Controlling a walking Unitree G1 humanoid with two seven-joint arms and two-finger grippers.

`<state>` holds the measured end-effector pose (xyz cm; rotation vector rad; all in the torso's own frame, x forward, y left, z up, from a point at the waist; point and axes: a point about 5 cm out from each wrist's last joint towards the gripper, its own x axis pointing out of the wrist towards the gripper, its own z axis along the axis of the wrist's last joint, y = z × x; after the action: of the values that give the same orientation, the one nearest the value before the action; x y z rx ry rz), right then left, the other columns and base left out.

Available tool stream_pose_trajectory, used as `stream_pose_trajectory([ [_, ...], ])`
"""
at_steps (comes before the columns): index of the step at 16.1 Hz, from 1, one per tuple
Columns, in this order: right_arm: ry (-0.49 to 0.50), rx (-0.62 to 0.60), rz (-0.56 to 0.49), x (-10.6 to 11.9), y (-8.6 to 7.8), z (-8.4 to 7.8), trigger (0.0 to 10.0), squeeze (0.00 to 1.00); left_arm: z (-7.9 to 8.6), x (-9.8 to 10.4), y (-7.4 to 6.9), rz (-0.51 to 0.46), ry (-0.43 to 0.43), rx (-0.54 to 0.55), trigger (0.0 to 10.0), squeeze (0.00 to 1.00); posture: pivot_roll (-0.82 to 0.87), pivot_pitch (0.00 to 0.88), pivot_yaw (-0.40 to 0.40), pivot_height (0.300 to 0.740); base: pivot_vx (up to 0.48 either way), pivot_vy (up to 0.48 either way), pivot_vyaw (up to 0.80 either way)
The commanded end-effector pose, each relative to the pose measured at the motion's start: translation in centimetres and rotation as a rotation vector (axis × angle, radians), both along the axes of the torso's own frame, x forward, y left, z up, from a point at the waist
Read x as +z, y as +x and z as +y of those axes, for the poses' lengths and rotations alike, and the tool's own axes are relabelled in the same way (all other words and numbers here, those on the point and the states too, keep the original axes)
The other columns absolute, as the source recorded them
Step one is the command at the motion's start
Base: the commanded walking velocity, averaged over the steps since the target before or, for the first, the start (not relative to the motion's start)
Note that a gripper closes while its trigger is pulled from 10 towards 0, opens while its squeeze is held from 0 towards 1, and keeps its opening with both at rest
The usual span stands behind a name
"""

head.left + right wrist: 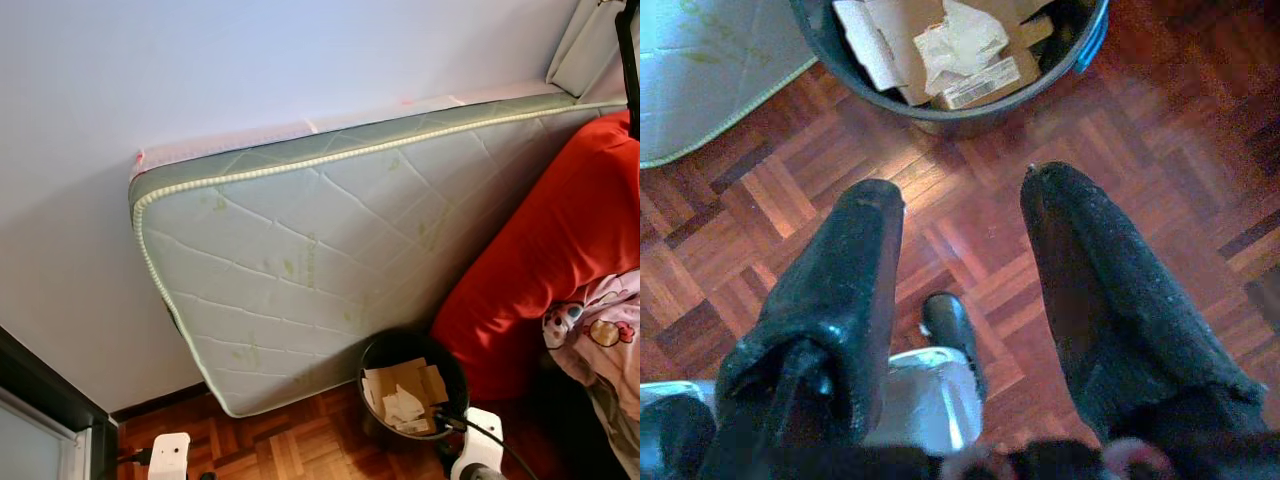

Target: Clean up the room

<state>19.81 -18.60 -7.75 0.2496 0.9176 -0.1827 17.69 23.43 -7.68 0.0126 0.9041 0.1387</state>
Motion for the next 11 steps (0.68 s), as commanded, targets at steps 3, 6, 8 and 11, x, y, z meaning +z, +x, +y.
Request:
stream_pose_trajectory([
  [3, 0.018, -0.068, 0.022, -0.4, -0.7, 0.3, 10.0, 0.00, 0.8, -0.1, -0.7, 0.029, 0.023, -0.012, 10.0, 0.00, 0.05, 0.000, 0.034, 0.740, 0.000, 0.000, -0.76],
  [6, 0.006, -0.087, 0.018, -0.3, -0.8, -0.4, 10.0, 0.00, 0.3, -0.1, -0.5, 0.015, 0.014, -0.045, 10.0, 0.00, 0.03, 0.000, 0.017, 0.740, 0.000, 0.000, -0.76],
  [8, -0.004, -0.074, 0.012, -0.2, -0.5, -1.0, 10.0, 0.00, -0.2, -0.1, -0.2, 0.000, 0.004, -0.039, 10.0, 0.00, 0.04, 0.000, -0.013, 0.740, 0.000, 0.000, -0.76],
  [11, -0.008, -0.047, -0.005, 0.2, -0.1, -1.5, 10.0, 0.00, -0.6, -0.1, 0.1, -0.008, -0.001, -0.026, 10.0, 0.00, 0.07, 0.000, -0.037, 0.740, 0.000, 0.000, -0.76],
])
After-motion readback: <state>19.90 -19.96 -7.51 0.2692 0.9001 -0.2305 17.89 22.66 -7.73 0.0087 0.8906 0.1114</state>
